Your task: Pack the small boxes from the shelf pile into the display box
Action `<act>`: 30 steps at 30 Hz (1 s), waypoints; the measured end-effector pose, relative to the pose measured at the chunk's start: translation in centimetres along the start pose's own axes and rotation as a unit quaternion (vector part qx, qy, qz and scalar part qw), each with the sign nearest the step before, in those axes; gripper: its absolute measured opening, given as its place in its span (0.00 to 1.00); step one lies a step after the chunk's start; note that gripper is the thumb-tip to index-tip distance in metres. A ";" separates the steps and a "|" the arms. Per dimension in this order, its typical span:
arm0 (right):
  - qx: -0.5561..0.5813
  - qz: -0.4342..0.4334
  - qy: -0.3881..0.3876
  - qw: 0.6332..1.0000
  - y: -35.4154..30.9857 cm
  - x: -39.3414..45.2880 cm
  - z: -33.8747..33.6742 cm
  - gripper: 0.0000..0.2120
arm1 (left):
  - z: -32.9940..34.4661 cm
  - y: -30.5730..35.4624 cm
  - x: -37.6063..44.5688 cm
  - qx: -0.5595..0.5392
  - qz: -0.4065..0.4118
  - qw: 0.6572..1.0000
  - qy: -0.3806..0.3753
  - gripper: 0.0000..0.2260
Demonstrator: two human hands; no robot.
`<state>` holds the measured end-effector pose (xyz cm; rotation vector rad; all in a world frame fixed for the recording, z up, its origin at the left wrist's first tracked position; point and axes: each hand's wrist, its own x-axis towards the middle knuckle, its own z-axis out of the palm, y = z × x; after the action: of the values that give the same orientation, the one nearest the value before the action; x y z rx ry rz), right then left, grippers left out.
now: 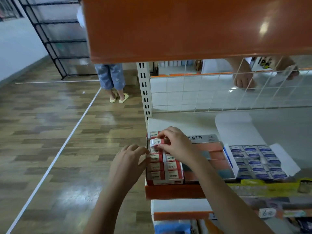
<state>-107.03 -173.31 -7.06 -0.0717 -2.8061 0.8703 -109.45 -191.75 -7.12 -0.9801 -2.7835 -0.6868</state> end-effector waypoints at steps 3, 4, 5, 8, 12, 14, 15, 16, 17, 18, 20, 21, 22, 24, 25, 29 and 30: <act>-0.027 0.003 0.013 1.000 -0.4 0.5 0.7 0.14 | -0.1 -0.9 0.4 -0.008 0.006 1.000 -0.007 0.09; -0.032 0.006 0.017 0.999 -0.5 0.7 0.9 0.14 | 0.0 -1.1 0.5 -0.003 0.007 1.000 -0.011 0.09; -0.038 0.008 0.020 0.999 -0.7 0.8 1.1 0.14 | 0.0 -1.4 0.5 0.002 0.008 1.000 -0.015 0.10; -0.071 0.017 0.028 0.997 -0.9 0.9 1.7 0.13 | 0.2 -1.7 0.6 -0.001 0.015 1.000 -0.026 0.09; -0.096 0.028 0.041 0.994 -0.9 1.0 2.3 0.14 | 0.2 -2.0 0.6 -0.005 0.023 0.999 -0.037 0.09; -0.103 0.029 0.044 0.993 -0.9 1.0 2.4 0.14 | 0.1 -2.0 0.8 -0.001 0.031 0.999 -0.043 0.09; -0.107 0.029 0.044 0.993 -1.0 1.1 2.5 0.14 | 0.1 -2.1 0.8 0.003 0.036 0.998 -0.046 0.10; -0.109 0.029 0.041 0.993 -1.0 1.0 2.4 0.14 | 0.1 -2.1 0.9 0.008 0.041 0.998 -0.050 0.10; -0.106 0.029 0.035 0.993 -0.9 1.0 2.4 0.14 | 0.0 -2.2 1.0 0.013 0.046 0.998 -0.051 0.10; -0.099 0.030 0.027 0.994 -1.0 1.0 2.2 0.14 | -0.1 -2.2 1.1 0.017 0.050 0.997 -0.051 0.10; -0.078 0.029 0.009 0.996 -1.1 0.9 1.6 0.14 | -0.4 -2.2 1.8 0.015 0.055 0.997 -0.050 0.10; -0.073 0.028 0.002 0.997 -1.2 0.9 1.2 0.14 | -0.6 -2.0 2.3 0.013 0.060 0.997 -0.050 0.10; -0.074 0.030 -0.002 0.997 -1.2 0.7 0.7 0.14 | -0.8 -1.7 3.0 0.015 0.068 0.996 -0.055 0.10; -0.089 0.037 0.002 0.995 -1.0 0.2 -0.9 0.15 | -0.9 -0.4 4.6 0.032 0.090 0.993 -0.065 0.10; -0.101 0.041 0.009 0.994 -0.7 -0.2 -1.9 0.15 | -0.8 0.6 5.4 0.037 0.107 0.991 -0.064 0.10; -0.156 0.077 0.042 0.984 2.1 -3.2 -7.0 0.16 | 0.5 6.8 8.5 0.027 0.187 0.980 -0.054 0.10; -0.168 0.094 0.050 0.980 3.1 -4.2 -8.3 0.16 | 1.1 8.7 9.0 0.029 0.205 0.976 -0.063 0.11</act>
<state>-101.25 -166.60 -2.85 -0.4245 -2.8523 0.4030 -111.10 -180.11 -2.58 -1.5680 -2.5535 -0.4942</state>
